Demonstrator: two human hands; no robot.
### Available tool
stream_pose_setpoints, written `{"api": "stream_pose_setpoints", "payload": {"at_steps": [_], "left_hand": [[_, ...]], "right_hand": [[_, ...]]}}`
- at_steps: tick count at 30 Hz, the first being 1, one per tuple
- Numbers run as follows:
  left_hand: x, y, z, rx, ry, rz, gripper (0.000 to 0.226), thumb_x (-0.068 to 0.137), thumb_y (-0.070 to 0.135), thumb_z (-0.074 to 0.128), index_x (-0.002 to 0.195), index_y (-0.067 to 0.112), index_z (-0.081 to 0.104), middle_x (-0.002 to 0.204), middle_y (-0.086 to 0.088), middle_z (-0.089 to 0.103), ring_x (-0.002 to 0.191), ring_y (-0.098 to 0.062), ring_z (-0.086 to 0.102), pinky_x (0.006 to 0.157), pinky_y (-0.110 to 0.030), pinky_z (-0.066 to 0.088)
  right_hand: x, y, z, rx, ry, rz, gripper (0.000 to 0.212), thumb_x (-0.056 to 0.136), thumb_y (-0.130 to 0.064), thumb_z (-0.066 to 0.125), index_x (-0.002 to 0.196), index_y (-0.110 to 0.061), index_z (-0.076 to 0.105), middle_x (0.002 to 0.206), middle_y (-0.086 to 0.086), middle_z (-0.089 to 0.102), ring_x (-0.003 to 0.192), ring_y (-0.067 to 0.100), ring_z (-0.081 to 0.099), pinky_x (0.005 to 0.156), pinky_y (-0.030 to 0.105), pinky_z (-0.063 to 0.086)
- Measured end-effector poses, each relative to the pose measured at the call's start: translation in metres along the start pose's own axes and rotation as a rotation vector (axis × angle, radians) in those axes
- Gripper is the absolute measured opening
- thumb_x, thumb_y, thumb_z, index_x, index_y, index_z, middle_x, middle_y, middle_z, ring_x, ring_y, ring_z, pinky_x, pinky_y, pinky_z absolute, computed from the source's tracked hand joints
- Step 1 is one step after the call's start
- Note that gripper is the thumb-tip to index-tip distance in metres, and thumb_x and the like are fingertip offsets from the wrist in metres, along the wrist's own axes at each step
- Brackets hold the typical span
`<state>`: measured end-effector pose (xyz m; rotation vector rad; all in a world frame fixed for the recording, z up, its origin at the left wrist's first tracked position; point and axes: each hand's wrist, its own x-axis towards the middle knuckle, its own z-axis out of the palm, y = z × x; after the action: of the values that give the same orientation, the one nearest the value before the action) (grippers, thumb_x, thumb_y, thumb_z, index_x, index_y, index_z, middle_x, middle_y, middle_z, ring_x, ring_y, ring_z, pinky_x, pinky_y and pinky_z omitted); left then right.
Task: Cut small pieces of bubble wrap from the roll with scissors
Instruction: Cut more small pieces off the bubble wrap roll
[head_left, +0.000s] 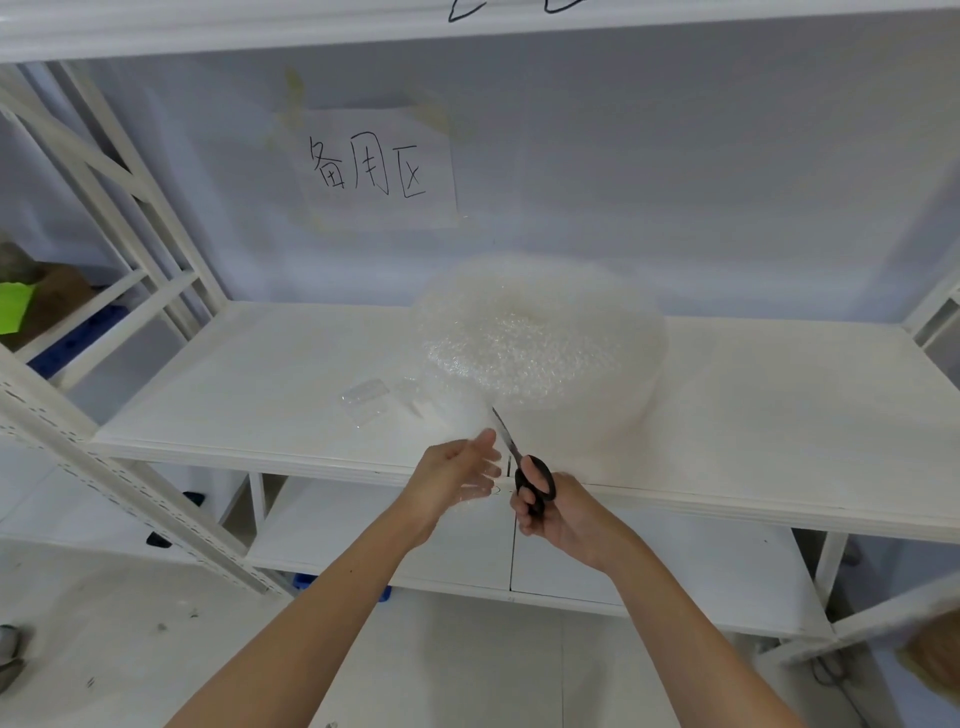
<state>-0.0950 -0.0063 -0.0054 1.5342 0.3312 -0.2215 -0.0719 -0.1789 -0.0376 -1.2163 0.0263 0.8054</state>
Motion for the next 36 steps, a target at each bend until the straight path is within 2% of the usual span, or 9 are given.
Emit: {"api": "stream_pose_setpoints", "payload": {"at_steps": [4, 11, 17, 21, 24, 27, 30, 36], "left_hand": [[0.003, 0.006, 0.003, 0.017, 0.098, 0.084, 0.040, 0.091, 0.043, 0.062, 0.099, 0.005, 0.070, 0.090, -0.010, 0.071, 0.076, -0.017, 0.066, 0.075, -0.025, 0.058], [0.004, 0.009, 0.002, 0.095, 0.129, 0.085, 0.047, 0.090, 0.054, 0.056, 0.095, 0.009, 0.070, 0.087, -0.007, 0.072, 0.075, -0.018, 0.066, 0.079, -0.033, 0.056], [0.008, 0.004, -0.001, 0.124, 0.145, 0.048, 0.016, 0.092, 0.023, 0.059, 0.096, 0.011, 0.068, 0.088, -0.005, 0.072, 0.078, -0.018, 0.060, 0.073, -0.029, 0.048], [0.009, 0.002, 0.000, 0.128, 0.134, 0.069, 0.027, 0.093, 0.037, 0.062, 0.101, 0.013, 0.069, 0.088, -0.003, 0.074, 0.072, -0.013, 0.062, 0.071, -0.027, 0.051], [0.009, -0.002, 0.001, 0.136, 0.126, 0.089, 0.022, 0.094, 0.027, 0.061, 0.098, 0.007, 0.071, 0.084, -0.005, 0.072, 0.069, -0.013, 0.061, 0.066, -0.023, 0.052], [0.011, -0.005, 0.001, 0.102, 0.121, 0.078, 0.022, 0.093, 0.018, 0.063, 0.095, -0.002, 0.071, 0.078, -0.008, 0.070, 0.068, -0.016, 0.060, 0.069, -0.025, 0.054], [0.012, -0.006, 0.000, 0.098, 0.093, 0.076, 0.020, 0.092, 0.016, 0.065, 0.093, -0.003, 0.072, 0.075, -0.008, 0.069, 0.070, -0.017, 0.061, 0.074, -0.027, 0.056], [0.010, -0.005, -0.001, 0.095, 0.076, 0.094, 0.021, 0.092, 0.016, 0.065, 0.093, -0.004, 0.072, 0.075, -0.008, 0.068, 0.069, -0.015, 0.061, 0.071, -0.023, 0.056]], "right_hand": [[0.000, 0.002, -0.001, -0.004, -0.026, -0.010, 0.044, 0.079, -0.050, 0.065, 0.064, -0.011, 0.049, 0.065, 0.006, 0.048, 0.058, 0.020, 0.041, 0.059, 0.028, 0.042], [0.001, 0.002, -0.001, -0.048, -0.036, -0.024, 0.049, 0.069, -0.055, 0.073, 0.063, -0.013, 0.049, 0.065, 0.005, 0.048, 0.059, 0.020, 0.041, 0.062, 0.029, 0.041], [0.000, 0.001, -0.001, -0.036, -0.015, -0.019, 0.044, 0.075, -0.050, 0.068, 0.063, -0.012, 0.050, 0.065, 0.006, 0.049, 0.058, 0.020, 0.041, 0.062, 0.029, 0.041], [-0.002, 0.003, -0.001, -0.037, -0.016, -0.014, 0.044, 0.074, -0.050, 0.068, 0.063, -0.013, 0.049, 0.064, 0.006, 0.048, 0.057, 0.019, 0.041, 0.061, 0.029, 0.041], [-0.003, 0.006, -0.001, -0.025, -0.025, -0.007, 0.045, 0.074, -0.051, 0.069, 0.063, -0.012, 0.049, 0.065, 0.006, 0.049, 0.056, 0.020, 0.041, 0.061, 0.029, 0.041], [-0.003, 0.008, -0.001, -0.003, -0.028, 0.001, 0.045, 0.074, -0.051, 0.070, 0.064, -0.011, 0.049, 0.065, 0.006, 0.049, 0.057, 0.020, 0.042, 0.060, 0.029, 0.041], [-0.002, 0.007, 0.000, 0.025, -0.023, 0.016, 0.045, 0.075, -0.049, 0.069, 0.067, -0.010, 0.048, 0.065, 0.006, 0.049, 0.057, 0.020, 0.042, 0.059, 0.029, 0.042], [0.000, 0.001, 0.003, -0.009, -0.019, 0.012, 0.044, 0.077, -0.049, 0.066, 0.066, -0.011, 0.048, 0.064, 0.005, 0.048, 0.057, 0.019, 0.041, 0.060, 0.029, 0.042]]}}
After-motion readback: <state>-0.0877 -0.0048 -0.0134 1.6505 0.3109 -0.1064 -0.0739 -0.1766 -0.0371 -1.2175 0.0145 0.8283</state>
